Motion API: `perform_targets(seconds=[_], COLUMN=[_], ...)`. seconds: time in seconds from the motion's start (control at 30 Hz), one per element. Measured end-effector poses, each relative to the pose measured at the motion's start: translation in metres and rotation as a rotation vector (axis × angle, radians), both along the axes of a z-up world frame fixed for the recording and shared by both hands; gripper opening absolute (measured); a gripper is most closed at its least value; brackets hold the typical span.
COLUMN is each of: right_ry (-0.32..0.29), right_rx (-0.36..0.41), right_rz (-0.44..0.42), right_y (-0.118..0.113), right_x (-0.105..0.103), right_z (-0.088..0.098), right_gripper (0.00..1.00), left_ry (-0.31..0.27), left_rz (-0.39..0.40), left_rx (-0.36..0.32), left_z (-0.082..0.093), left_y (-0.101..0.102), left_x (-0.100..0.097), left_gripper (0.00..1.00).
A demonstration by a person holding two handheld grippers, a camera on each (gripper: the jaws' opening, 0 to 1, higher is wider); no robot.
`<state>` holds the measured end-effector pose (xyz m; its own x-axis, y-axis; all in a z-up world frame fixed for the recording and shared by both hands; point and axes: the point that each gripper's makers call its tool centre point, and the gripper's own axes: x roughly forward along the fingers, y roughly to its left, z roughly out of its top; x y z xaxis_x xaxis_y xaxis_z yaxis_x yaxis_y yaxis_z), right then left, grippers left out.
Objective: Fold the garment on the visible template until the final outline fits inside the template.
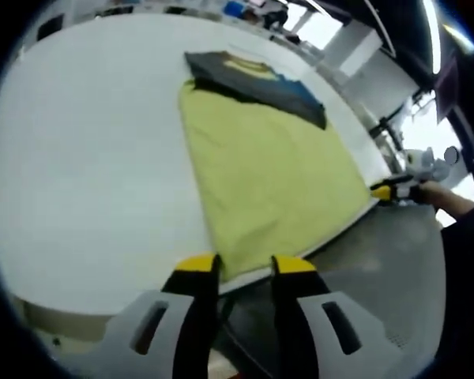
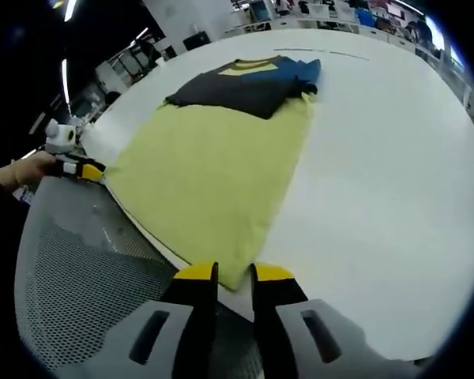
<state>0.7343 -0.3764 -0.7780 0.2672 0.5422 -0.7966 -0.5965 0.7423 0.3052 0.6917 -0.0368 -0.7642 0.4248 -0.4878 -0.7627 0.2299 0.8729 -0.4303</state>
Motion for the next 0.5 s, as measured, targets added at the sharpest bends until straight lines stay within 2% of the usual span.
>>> perform_targets(seconds=[0.17, 0.5], right_ry=[-0.004, -0.001], right_rx=[-0.012, -0.027], right_rz=[-0.004, 0.021], right_y=[-0.0024, -0.0012], right_x=[0.0027, -0.0008], right_z=[-0.0017, -0.0010], right_gripper=[0.12, 0.13], left_ry=[0.003, 0.014], left_rz=[0.003, 0.008], left_rx=[0.010, 0.041], left_z=[-0.0015, -0.0057], left_y=[0.0029, 0.0088], left_x=[0.0011, 0.0023], left_gripper=[0.16, 0.06])
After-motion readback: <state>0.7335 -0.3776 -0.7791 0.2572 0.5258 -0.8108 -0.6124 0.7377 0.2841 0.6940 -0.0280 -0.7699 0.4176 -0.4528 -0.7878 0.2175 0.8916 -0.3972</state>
